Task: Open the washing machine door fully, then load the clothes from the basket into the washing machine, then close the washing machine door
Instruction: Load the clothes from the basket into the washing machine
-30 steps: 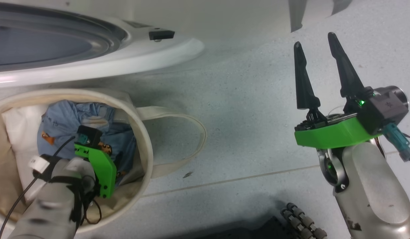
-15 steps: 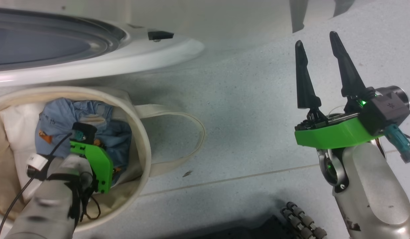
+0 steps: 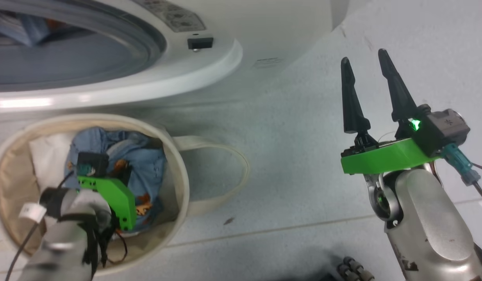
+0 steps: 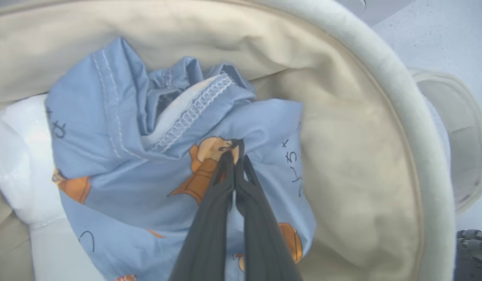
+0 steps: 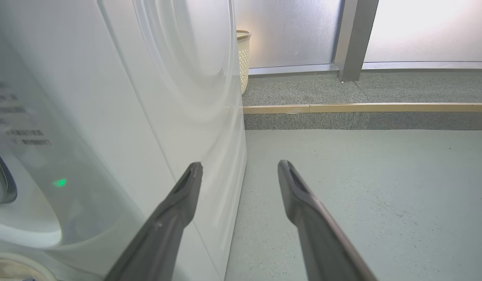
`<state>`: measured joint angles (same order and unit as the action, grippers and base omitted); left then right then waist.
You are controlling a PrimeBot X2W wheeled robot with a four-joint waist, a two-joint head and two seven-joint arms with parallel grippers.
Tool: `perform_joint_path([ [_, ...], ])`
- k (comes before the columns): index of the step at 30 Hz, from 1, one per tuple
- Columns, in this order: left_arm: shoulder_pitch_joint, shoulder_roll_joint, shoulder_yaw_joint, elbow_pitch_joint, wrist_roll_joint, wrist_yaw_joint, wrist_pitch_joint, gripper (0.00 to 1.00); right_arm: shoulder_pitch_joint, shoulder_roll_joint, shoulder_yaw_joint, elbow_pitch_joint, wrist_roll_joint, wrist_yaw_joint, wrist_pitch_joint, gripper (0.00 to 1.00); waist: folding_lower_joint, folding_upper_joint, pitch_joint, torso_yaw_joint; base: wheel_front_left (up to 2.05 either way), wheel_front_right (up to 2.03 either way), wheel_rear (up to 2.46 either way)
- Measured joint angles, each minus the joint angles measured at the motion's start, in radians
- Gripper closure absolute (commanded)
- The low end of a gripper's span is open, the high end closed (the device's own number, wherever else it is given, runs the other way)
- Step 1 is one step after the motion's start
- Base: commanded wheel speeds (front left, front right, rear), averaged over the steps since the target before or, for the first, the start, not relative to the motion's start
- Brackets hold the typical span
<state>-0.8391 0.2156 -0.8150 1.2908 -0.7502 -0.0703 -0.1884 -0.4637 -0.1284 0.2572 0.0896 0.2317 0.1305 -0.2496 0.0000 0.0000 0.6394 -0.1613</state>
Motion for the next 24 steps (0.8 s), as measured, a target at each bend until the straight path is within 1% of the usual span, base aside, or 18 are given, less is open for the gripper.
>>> perform_joint_path([
  [2, 0.022, -0.004, 0.003, 0.000, -0.001, -0.005, -0.023, 1.00, 0.000, 0.002, 0.001, 0.009, 0.015, 0.000, 0.000, 0.00, 0.0000, 0.0000, -0.028, 0.007, 0.00, 0.00, 0.00],
  [4, 0.037, -0.008, 0.017, -0.001, -0.014, -0.020, -0.044, 1.00, 0.001, 0.003, 0.002, 0.020, 0.027, 0.000, 0.000, 0.00, 0.0000, 0.0000, -0.059, 0.014, 0.00, 0.00, 0.00],
  [8, 0.067, -0.009, 0.040, -0.033, -0.029, -0.037, -0.060, 1.00, 0.011, 0.003, 0.002, 0.037, 0.055, 0.000, 0.000, 0.00, -0.0001, 0.0000, -0.128, 0.029, 0.00, 0.00, 0.00],
  [12, 0.121, 0.009, 0.121, -0.169, -0.027, -0.044, -0.060, 1.00, 0.057, 0.002, 0.002, 0.058, 0.081, 0.000, 0.000, 0.00, -0.0001, 0.0000, -0.201, 0.045, 0.00, 0.00, 0.00],
  [15, 0.179, 0.022, 0.199, -0.276, -0.002, -0.045, -0.060, 1.00, 0.090, 0.002, 0.001, 0.073, 0.104, 0.000, 0.000, 0.00, -0.0002, 0.0000, -0.259, 0.059, 0.00, 0.00, 0.00],
  [16, 0.179, 0.022, 0.199, -0.276, -0.002, -0.045, -0.060, 1.00, 0.090, 0.002, 0.001, 0.073, 0.104, 0.000, 0.000, 0.00, -0.0002, 0.0000, -0.259, 0.059, 0.00, 0.00, 0.00],
  [21, 0.327, 0.025, 0.340, -0.455, 0.080, -0.044, -0.060, 1.00, 0.142, 0.001, 0.002, 0.091, 0.144, 0.000, 0.000, 0.00, -0.0003, 0.0001, -0.362, 0.081, 0.00, 0.00, 0.00],
  [24, 0.399, 0.019, 0.402, -0.553, 0.137, -0.044, -0.060, 1.00, 0.183, -0.006, 0.005, 0.107, 0.159, 0.000, 0.000, 0.00, -0.0003, 0.0001, -0.421, 0.098, 0.00, 0.00, 0.00],
])
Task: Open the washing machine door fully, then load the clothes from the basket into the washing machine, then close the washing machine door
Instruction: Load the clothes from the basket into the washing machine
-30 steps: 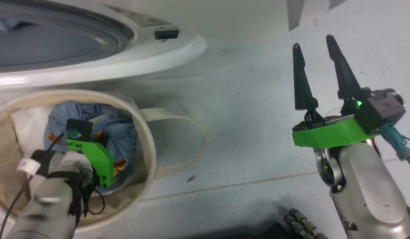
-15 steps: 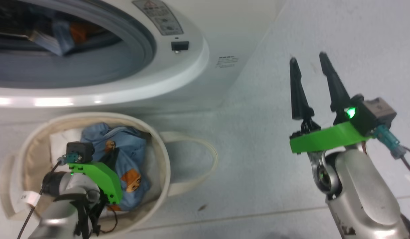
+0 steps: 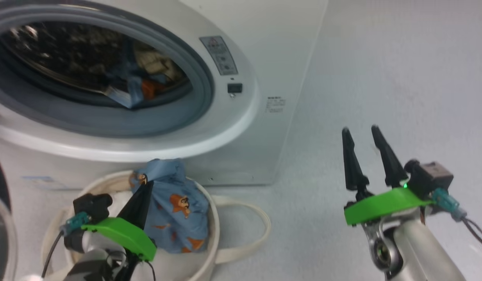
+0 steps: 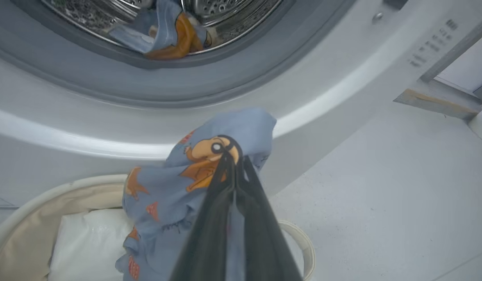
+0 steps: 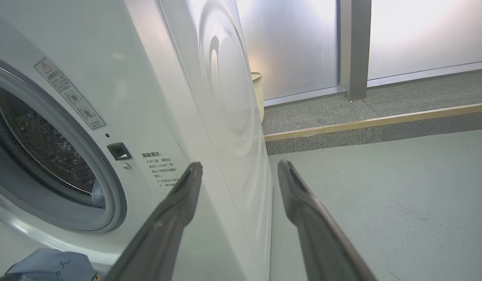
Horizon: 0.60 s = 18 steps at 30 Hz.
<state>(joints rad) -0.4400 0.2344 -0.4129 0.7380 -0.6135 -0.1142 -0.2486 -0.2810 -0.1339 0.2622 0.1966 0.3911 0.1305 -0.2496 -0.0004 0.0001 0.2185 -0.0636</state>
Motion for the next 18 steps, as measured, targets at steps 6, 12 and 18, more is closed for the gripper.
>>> perform_joint_path([
  [6, 0.085, -0.027, 0.127, -0.200, 0.069, 0.000, 0.000, 1.00, 0.048, -0.012, 0.002, 0.007, 0.026, 0.000, 0.000, 0.00, 0.0002, 0.0000, -0.096, 0.036, 0.00, 0.00, 0.00],
  [12, 0.135, -0.045, 0.237, -0.373, 0.094, 0.000, -0.001, 1.00, 0.071, -0.027, 0.003, 0.008, 0.039, 0.000, 0.000, 0.00, 0.0002, 0.0000, -0.150, 0.058, 0.00, 0.00, 0.00],
  [18, 0.137, -0.049, 0.285, -0.414, 0.105, 0.000, -0.001, 1.00, 0.079, -0.030, 0.013, 0.011, 0.045, 0.000, 0.000, 0.00, 0.0004, 0.0000, -0.155, 0.062, 0.00, 0.00, 0.00],
])
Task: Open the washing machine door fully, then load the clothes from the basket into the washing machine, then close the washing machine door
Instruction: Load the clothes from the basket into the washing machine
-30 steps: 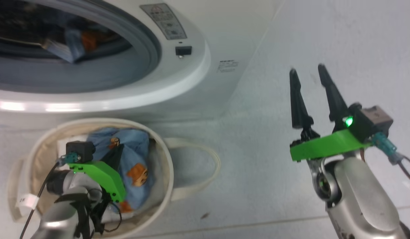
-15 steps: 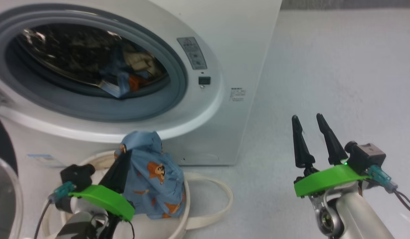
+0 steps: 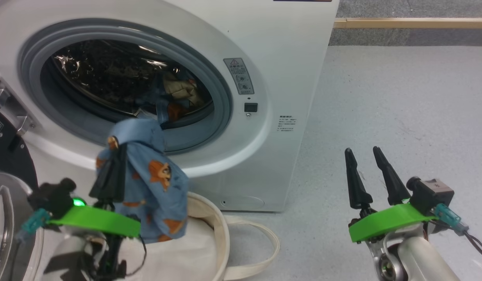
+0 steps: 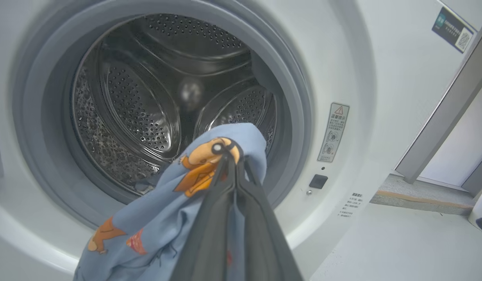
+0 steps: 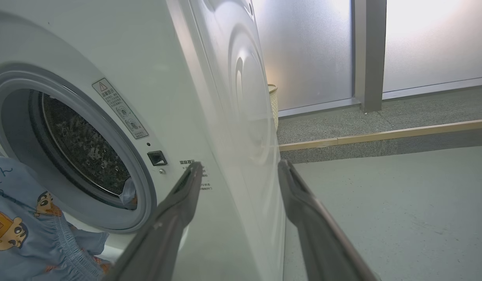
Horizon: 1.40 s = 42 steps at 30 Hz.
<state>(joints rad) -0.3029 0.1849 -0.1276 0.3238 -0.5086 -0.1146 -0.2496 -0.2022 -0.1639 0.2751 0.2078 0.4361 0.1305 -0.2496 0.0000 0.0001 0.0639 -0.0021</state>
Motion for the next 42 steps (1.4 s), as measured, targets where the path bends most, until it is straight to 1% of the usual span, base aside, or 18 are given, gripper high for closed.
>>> perform_joint_path([
  [3, -0.044, 0.000, 0.026, 0.007, 0.006, 0.000, 0.000, 1.00, 0.000, -0.004, 0.003, 0.001, 0.004, 0.000, 0.000, 0.00, 0.0000, 0.0000, 0.004, -0.002, 0.00, 0.00, 0.00],
  [7, -0.160, 0.000, 0.072, 0.023, 0.018, 0.000, 0.000, 1.00, 0.000, -0.010, 0.009, 0.002, 0.004, 0.000, 0.000, 0.00, 0.0000, 0.0000, 0.012, -0.010, 0.00, 0.00, 0.00],
  [12, -0.297, -0.002, 0.135, 0.024, 0.061, -0.001, -0.001, 1.00, -0.001, -0.025, 0.016, 0.003, 0.004, 0.000, 0.000, 0.00, 0.0000, 0.0000, 0.029, -0.024, 0.00, 0.00, 0.00],
  [15, -0.339, -0.005, 0.181, 0.076, 0.076, -0.002, -0.008, 1.00, -0.003, -0.029, 0.024, 0.003, 0.004, 0.000, 0.000, 0.00, 0.0001, 0.0000, 0.049, -0.035, 0.00, 0.00, 0.00],
  [18, -0.343, -0.012, 0.218, 0.151, 0.079, -0.009, -0.008, 1.00, -0.007, -0.030, 0.025, -0.001, -0.005, 0.000, 0.000, 0.00, 0.0000, 0.0000, 0.077, -0.047, 0.00, 0.00, 0.00],
  [21, -0.363, -0.021, 0.241, 0.223, 0.085, -0.009, -0.008, 1.00, -0.021, -0.033, 0.023, -0.009, -0.016, 0.000, 0.000, 0.00, 0.0001, 0.0000, 0.114, -0.059, 0.00, 0.00, 0.00],
  [24, -0.415, -0.025, 0.235, 0.277, 0.085, -0.009, -0.008, 1.00, -0.039, -0.033, 0.016, -0.023, -0.029, 0.000, 0.000, 0.00, 0.0001, 0.0000, 0.154, -0.070, 0.00, 0.00, 0.00],
  [30, -0.497, -0.018, 0.183, 0.372, 0.074, -0.010, -0.008, 1.00, -0.062, -0.031, 0.005, -0.038, -0.053, 0.000, 0.000, 0.00, 0.0002, 0.0000, 0.219, -0.090, 0.00, 0.00, 0.00],
  [36, -0.568, 0.025, 0.146, 0.514, 0.067, -0.010, -0.008, 1.00, -0.075, -0.016, -0.001, -0.053, -0.075, 0.000, 0.000, 0.00, 0.0002, 0.0000, 0.285, -0.120, 0.00, 0.00, 0.00],
  [42, -0.694, 0.074, 0.117, 0.637, 0.067, -0.010, -0.008, 1.00, -0.090, -0.013, -0.014, -0.071, -0.098, 0.000, 0.000, 0.00, 0.0001, 0.0000, 0.347, -0.157, 0.00, 0.00, 0.00],
])
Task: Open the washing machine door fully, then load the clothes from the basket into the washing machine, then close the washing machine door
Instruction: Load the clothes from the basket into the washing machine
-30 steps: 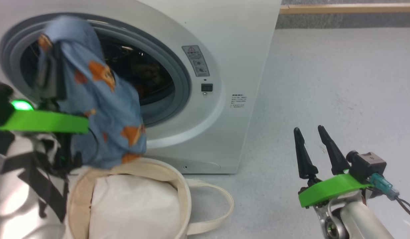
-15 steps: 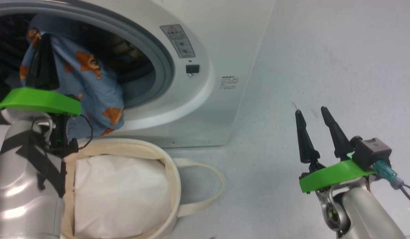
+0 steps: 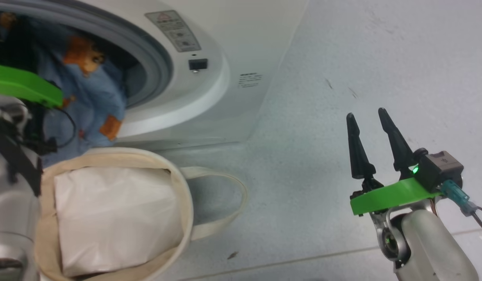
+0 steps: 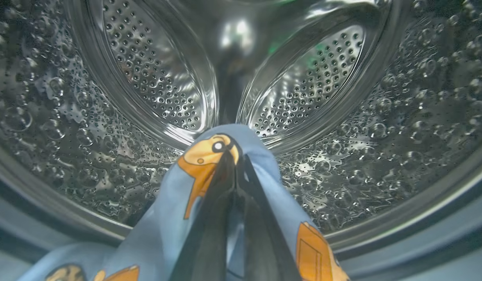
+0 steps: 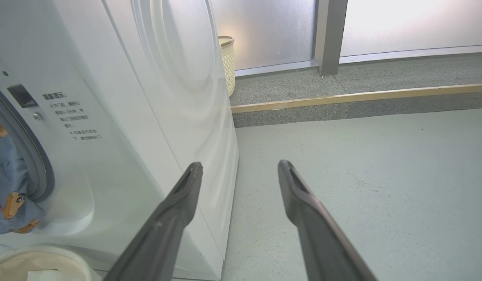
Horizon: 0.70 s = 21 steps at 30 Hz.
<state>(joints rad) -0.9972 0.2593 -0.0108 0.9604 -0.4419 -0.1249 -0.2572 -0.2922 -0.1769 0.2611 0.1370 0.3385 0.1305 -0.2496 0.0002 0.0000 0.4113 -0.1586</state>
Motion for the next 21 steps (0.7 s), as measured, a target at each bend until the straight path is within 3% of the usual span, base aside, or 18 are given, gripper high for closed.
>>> perform_joint_path([
  [5, -0.098, 0.050, -0.004, 0.053, 0.009, 0.000, 0.000, 1.00, -0.005, 0.004, -0.012, -0.025, -0.022, 0.000, 0.000, 0.00, -0.0001, 0.0000, 0.053, -0.042, 0.00, 0.00, 0.00],
  [12, -0.196, 0.056, 0.114, -0.166, 0.065, 0.000, -0.001, 1.00, -0.009, 0.005, -0.056, -0.072, -0.047, 0.000, 0.000, 0.00, 0.0000, 0.0000, 0.129, -0.064, 0.00, 0.00, 0.00],
  [18, -0.174, 0.033, 0.106, -0.033, 0.127, 0.000, -0.001, 1.00, -0.009, 0.015, -0.053, -0.080, -0.050, 0.000, 0.000, 0.00, 0.0000, 0.0000, 0.143, -0.072, 0.00, 0.00, 0.00],
  [19, -0.178, 0.034, 0.093, 0.027, 0.142, 0.000, -0.001, 0.82, -0.009, 0.016, -0.051, -0.080, -0.050, 0.000, 0.000, 0.00, 0.0000, 0.0000, 0.142, -0.072, 0.00, 0.00, 0.00],
  [20, -0.181, 0.033, 0.081, 0.095, 0.155, 0.002, 0.003, 0.00, -0.009, 0.016, -0.050, -0.080, -0.052, 0.000, 0.000, 0.00, -0.0001, 0.0000, 0.139, -0.072, 0.00, 0.00, 0.00],
  [21, -0.182, 0.032, 0.069, 0.157, 0.165, 0.005, 0.024, 0.00, -0.009, 0.016, -0.050, -0.080, -0.056, 0.000, 0.000, 0.00, -0.0002, 0.0000, 0.136, -0.073, 0.00, 0.00, 0.00],
])
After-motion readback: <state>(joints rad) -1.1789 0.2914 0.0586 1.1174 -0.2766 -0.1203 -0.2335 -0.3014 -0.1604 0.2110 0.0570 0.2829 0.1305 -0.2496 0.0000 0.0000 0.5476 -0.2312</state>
